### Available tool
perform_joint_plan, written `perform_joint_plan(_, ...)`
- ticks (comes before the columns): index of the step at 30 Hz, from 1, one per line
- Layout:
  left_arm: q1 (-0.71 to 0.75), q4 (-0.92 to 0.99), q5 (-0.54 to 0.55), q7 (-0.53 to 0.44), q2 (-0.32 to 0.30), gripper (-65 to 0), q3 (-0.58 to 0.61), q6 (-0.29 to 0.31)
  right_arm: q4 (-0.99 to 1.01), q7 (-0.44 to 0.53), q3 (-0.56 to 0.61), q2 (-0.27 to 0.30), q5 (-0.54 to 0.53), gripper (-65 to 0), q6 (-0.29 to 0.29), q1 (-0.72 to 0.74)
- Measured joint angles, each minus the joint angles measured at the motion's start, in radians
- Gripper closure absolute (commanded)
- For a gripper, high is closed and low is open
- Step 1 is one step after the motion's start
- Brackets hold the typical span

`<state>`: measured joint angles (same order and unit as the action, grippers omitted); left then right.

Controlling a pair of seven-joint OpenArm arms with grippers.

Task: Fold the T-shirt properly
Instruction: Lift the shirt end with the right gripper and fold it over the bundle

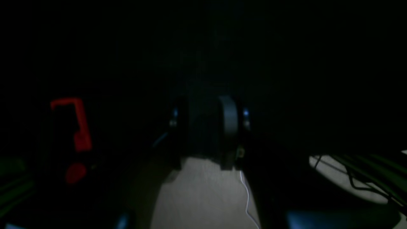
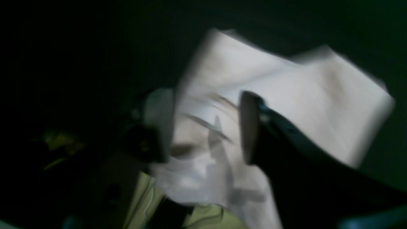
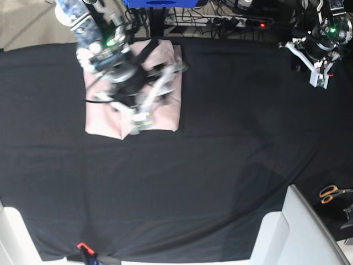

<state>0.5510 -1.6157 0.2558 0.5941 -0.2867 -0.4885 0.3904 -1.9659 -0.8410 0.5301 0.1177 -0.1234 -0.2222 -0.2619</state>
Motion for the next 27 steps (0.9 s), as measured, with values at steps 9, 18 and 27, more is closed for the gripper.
perform_joint_plan(9,-0.002,0.000,-0.002,0.000,0.001,-16.6,0.000,0.000,0.159,0.009,-0.195,-0.003,-0.003,-0.3,0.026,-0.048)
perform_joint_plan(18,-0.002,-0.001,-0.002,0.000,0.000,-16.5,0.000,0.000,0.311,0.094,-0.214,-0.018,-0.004,-0.5,0.028,-0.038)
perform_joint_plan(27,-0.002,-0.001,-0.001,0.000,-0.002,-16.5,0.000,0.001,0.364,0.113,-0.210,-0.080,-0.003,-0.2,0.134,0.012)
